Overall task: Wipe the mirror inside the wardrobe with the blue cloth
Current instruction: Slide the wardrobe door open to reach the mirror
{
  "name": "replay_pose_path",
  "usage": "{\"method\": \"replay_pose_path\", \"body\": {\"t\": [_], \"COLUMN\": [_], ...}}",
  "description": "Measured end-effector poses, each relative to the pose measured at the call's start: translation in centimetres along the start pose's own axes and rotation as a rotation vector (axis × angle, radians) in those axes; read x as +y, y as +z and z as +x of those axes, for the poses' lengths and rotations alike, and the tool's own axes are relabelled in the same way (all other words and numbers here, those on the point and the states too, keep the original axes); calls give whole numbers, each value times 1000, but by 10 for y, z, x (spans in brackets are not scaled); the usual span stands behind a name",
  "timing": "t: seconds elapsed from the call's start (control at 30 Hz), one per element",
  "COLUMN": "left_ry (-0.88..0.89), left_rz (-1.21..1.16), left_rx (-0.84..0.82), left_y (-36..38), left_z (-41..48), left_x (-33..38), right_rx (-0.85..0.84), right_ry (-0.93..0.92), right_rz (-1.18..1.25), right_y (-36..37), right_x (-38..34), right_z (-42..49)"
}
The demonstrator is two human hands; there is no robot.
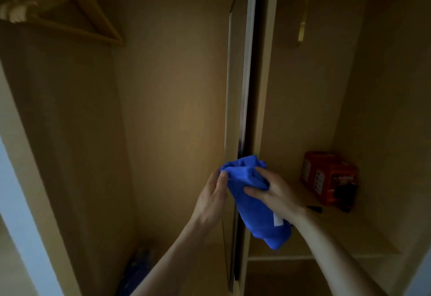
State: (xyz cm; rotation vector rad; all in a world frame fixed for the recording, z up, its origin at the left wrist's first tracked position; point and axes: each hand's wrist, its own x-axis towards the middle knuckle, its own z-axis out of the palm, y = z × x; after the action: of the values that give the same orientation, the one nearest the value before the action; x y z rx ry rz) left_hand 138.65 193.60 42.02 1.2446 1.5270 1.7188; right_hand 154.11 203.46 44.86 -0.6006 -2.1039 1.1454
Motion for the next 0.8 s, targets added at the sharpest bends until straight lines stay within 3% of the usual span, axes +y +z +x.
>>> {"method": "replay_pose_path", "body": {"t": [0.17,0.8], "left_ry": [-64,-22], "left_rz": [-29,63], "left_rx": [-7,-31], "left_y": [10,16], "left_z": [8,14], "left_x": [15,17], "right_rx": [-142,10], "right_ry": [23,188], "right_rz": [95,230], "right_y": [-5,26], "right_x": [6,12], "right_z": [6,1]}}
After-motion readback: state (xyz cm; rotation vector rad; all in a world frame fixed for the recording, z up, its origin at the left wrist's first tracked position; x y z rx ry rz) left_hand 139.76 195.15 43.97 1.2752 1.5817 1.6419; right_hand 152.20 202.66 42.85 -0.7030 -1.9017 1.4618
